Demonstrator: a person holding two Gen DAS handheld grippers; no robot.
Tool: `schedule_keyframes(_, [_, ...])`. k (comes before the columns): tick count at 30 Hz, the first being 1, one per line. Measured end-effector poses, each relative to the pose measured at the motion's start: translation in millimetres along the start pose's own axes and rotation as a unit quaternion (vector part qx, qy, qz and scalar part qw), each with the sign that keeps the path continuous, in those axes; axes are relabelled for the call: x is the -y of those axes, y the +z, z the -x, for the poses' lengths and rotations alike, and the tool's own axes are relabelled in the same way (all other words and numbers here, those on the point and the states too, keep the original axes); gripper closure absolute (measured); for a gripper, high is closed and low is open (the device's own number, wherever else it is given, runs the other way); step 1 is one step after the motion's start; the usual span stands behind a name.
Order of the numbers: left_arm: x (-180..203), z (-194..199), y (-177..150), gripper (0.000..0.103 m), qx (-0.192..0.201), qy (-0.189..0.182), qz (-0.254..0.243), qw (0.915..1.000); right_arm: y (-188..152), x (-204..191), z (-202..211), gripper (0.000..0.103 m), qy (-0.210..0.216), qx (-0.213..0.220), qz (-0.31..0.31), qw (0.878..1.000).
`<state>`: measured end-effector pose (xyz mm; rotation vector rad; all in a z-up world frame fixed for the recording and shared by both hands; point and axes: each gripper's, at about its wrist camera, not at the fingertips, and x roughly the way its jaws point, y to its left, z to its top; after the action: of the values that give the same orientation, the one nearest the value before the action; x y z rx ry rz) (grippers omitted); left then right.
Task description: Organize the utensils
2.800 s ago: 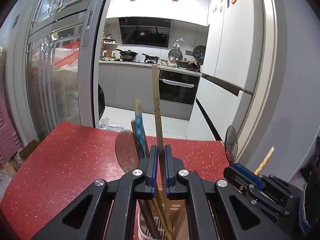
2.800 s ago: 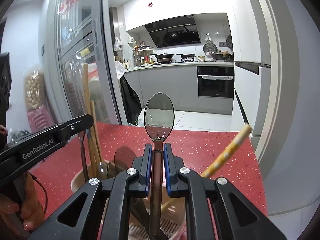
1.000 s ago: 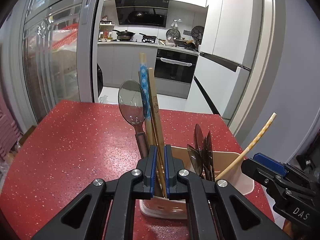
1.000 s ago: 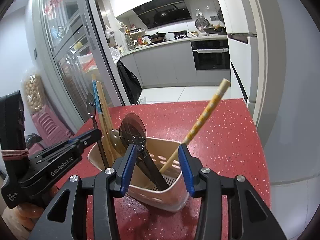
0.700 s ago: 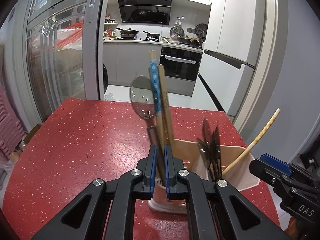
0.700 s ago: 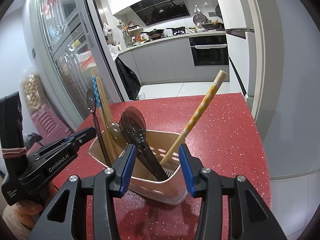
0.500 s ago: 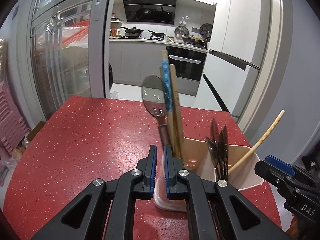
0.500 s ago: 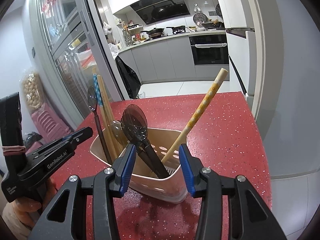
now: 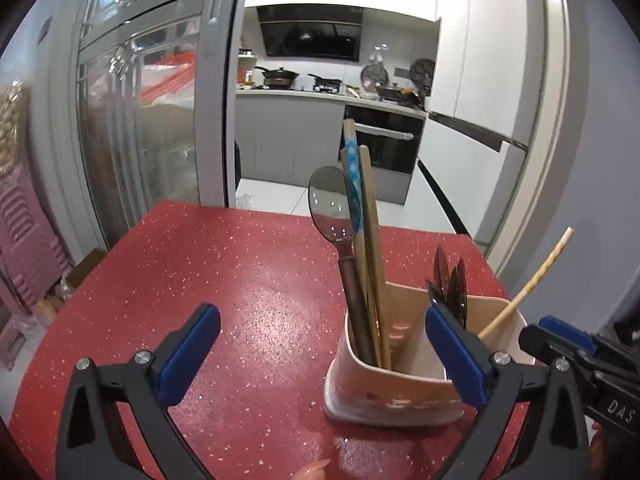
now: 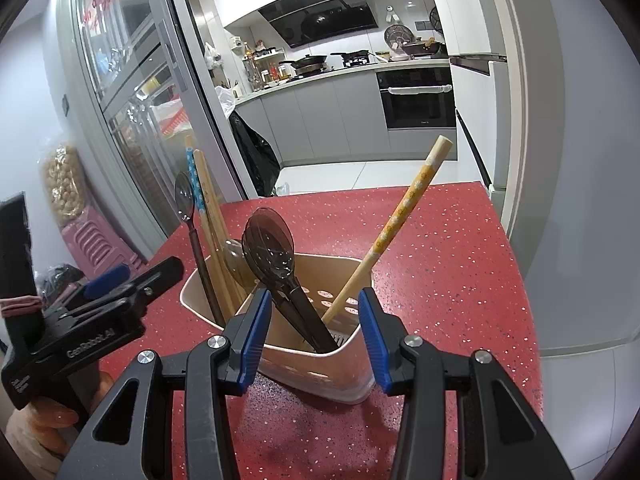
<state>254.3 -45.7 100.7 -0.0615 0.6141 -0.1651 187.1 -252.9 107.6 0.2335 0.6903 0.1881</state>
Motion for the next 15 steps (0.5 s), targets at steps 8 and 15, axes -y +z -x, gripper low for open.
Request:
schedule_keyframes(8, [-7.0,-9.6,-5.4,0.0,-0.01,0.014,-0.002,0.9999,-3.5,-3.2,2.6,0.024,-0.006,-0.011,-0.011,1.0])
schedule_keyframes(15, [-11.1,1.3,-12.2,0.0,-0.013,0.017,-0.011,0.9997,-6.8,-12.1,8.5,0.017,-0.074,-0.012,0.004,0.997])
